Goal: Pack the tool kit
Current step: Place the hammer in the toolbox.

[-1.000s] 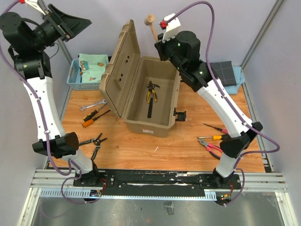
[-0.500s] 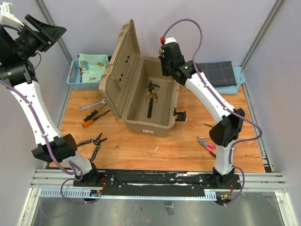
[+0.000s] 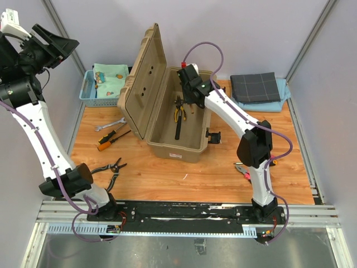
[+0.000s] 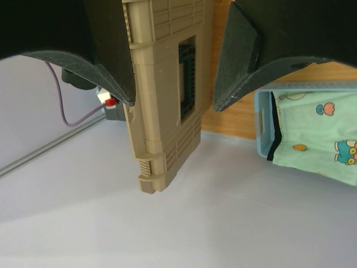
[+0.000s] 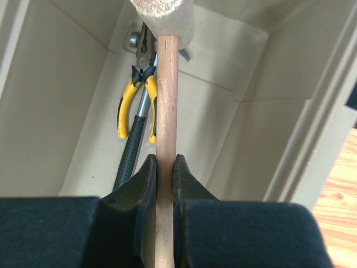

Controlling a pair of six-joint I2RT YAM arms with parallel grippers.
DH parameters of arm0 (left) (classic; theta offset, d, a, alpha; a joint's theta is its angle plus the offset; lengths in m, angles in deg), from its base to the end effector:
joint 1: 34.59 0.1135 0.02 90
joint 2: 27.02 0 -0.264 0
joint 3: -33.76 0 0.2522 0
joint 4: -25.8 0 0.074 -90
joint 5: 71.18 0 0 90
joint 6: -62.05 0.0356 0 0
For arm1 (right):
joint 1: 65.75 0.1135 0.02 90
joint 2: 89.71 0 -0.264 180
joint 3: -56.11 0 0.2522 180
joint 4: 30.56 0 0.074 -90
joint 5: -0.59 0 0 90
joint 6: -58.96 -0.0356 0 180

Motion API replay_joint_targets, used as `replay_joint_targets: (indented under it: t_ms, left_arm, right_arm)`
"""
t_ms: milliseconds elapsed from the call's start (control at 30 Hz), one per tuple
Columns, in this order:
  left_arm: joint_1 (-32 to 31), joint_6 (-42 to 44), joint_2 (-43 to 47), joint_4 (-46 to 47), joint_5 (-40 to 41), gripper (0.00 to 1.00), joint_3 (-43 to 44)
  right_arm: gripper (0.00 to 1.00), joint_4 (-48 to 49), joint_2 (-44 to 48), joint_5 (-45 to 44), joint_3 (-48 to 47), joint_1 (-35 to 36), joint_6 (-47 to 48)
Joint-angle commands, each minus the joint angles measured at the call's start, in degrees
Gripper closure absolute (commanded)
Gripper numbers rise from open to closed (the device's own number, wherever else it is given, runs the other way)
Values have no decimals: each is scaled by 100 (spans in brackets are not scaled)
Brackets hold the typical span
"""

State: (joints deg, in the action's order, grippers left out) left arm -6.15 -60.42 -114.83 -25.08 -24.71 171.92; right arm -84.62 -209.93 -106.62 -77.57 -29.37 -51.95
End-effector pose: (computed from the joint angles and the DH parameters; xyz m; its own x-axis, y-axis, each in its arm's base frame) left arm 0.2497 0.1073 0.5706 -0.1466 -0.5221 -0.8402 0.2152 0.8122 -0.5422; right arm 0.3928 0.2763 0.3300 -0.6271 -0.0385 -0.7780 -0.1733 0.9806 0.0911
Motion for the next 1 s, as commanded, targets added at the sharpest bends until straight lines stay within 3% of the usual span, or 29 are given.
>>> replay_joint_targets:
  t_ms: [0, 300, 600, 667, 833, 967]
  left_arm:
    - [49, 213, 166, -258, 88, 38, 68]
    - [58, 270, 257, -379, 74, 38, -37]
    - [55, 537, 708, -503, 156, 38, -920]
    - [51, 605, 787, -559, 193, 38, -1026]
    - [55, 768, 988, -746, 326, 38, -1361]
    - [63, 719, 1082, -989, 724, 38, -1748]
  right_arm:
    - [99, -134, -271, -95, 30, 156, -327]
    - [98, -149, -708, 266, 144, 209, -542]
    - [85, -152, -1020, 478, -74, 193, -635]
    - [76, -152, -1045, 551, -129, 180, -630]
    - [42, -141, -974, 618, -145, 178, -556]
    - [34, 85, -685, 758, -67, 176, -402]
